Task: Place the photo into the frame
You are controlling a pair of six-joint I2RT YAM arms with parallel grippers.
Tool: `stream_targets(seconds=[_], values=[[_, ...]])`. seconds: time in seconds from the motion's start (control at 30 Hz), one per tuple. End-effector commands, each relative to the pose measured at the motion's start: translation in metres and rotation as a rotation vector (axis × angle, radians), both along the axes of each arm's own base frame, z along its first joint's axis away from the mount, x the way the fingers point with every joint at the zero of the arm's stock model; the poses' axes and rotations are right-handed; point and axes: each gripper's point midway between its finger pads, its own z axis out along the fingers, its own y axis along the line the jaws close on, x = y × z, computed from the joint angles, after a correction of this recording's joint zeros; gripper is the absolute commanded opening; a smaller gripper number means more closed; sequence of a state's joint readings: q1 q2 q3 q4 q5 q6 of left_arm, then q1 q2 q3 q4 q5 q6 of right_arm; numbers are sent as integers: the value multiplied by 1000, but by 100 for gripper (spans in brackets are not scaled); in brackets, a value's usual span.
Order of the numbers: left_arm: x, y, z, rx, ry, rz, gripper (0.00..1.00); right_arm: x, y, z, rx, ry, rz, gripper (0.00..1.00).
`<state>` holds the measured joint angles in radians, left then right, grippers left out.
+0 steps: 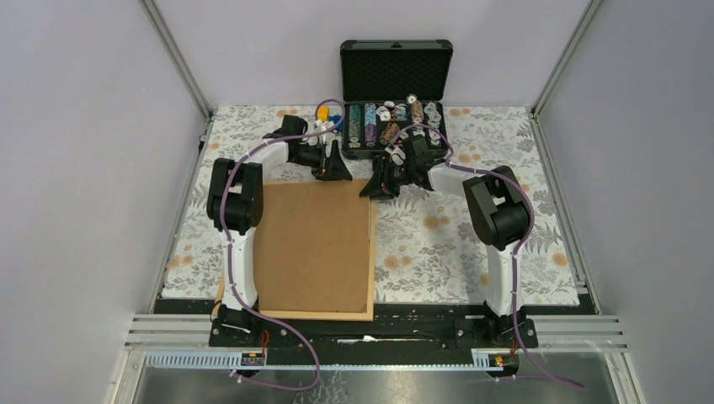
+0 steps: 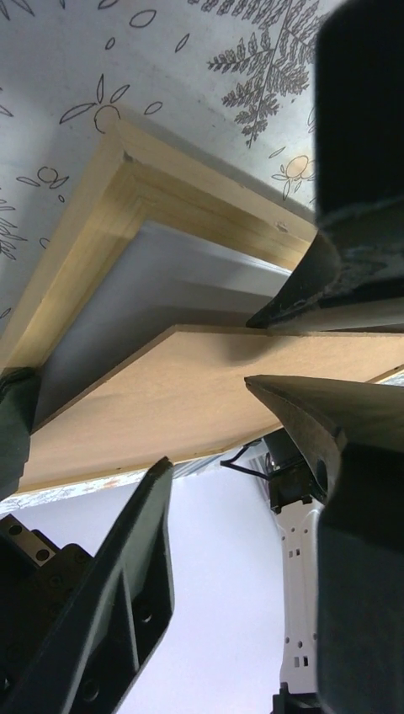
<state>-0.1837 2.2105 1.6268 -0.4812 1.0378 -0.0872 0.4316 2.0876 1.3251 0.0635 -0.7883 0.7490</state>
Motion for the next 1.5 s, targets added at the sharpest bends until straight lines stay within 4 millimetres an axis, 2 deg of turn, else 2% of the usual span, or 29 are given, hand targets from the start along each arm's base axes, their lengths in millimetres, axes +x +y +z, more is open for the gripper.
stream_targets(seconds=[0.0, 0.17, 0.4, 0.57, 0.63, 0.7, 0.73, 0.83, 0.97, 1.07, 1.27, 1.3, 1.37, 1.47], values=[[-33, -37, 10, -85, 154, -105, 76, 11, 20, 49, 152, -156, 64, 28], [-41, -45, 14, -139, 174, -151, 71, 13, 20, 45, 161, -153, 61, 21], [-55, -41, 1, -98, 207, -165, 48, 17, 20, 44, 160, -149, 51, 20], [-59, -40, 2, -112, 212, -176, 39, 21, 19, 42, 154, -144, 44, 22], [-60, -40, 4, -116, 205, -178, 32, 24, 16, 39, 146, -144, 36, 23], [-59, -39, 6, -120, 196, -179, 31, 27, 15, 35, 141, -143, 32, 23], [-59, -38, 6, -123, 195, -179, 28, 29, 15, 33, 140, -142, 33, 23], [-54, -36, 4, -122, 200, -164, 8, 35, 16, 28, 140, -136, 33, 23], [-45, -29, 3, -123, 183, -129, 6, 38, 15, 23, 126, -120, 26, 27], [-39, -20, 2, -126, 176, -91, 0, 38, 13, 22, 116, -114, 21, 31], [-39, -16, -1, -115, 175, -65, 0, 37, 11, 27, 138, -115, 24, 29], [-38, -15, -1, -111, 171, -60, 0, 37, 9, 26, 136, -114, 19, 31], [-33, -11, 2, -115, 163, -40, 0, 36, 4, 25, 126, -106, 3, 47], [-25, -3, 4, -125, 157, -5, 0, 34, -2, 23, 128, -74, -12, 49]])
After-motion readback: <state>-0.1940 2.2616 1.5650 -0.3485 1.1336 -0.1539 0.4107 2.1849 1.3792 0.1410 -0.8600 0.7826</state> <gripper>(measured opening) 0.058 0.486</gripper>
